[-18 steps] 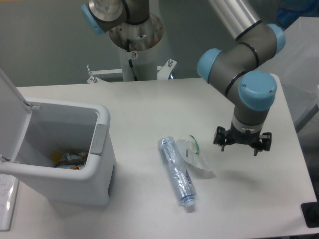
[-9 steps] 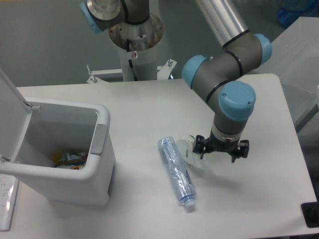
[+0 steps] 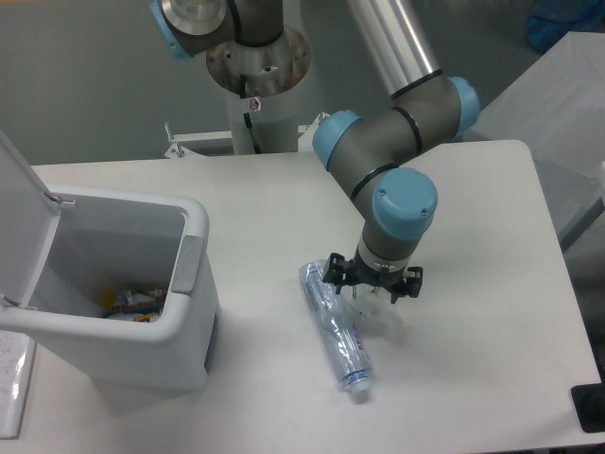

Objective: Place the trash in the trash can
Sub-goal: 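Move the gripper over the crumpled clear plastic bag, then lower the gripper and pinch the plastic bag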

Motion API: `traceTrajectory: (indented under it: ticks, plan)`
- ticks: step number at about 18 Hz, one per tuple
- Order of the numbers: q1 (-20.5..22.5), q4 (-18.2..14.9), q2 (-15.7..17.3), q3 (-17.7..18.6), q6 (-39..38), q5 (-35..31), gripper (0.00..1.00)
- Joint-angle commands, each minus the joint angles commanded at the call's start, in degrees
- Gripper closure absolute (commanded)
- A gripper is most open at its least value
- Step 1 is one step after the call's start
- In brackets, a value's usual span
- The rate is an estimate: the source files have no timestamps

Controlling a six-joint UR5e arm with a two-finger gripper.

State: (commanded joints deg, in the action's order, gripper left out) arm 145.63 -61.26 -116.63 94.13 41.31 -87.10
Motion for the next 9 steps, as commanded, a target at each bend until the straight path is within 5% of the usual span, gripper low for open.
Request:
traceTrajectory:
  ticks: [1,3,7,9]
  plan:
    - [0.0,0.0,0.0,0.2,0.9,0.0,0.31]
    - [0.0,-0.2,0.0,0.8,1.5,-0.1,0.63]
    - [0.4,-0.2,0.2,0.4,1.6,0.0,1.0]
    - [0.6,-0.3,0.2,0.2,1.6,0.1,1.0]
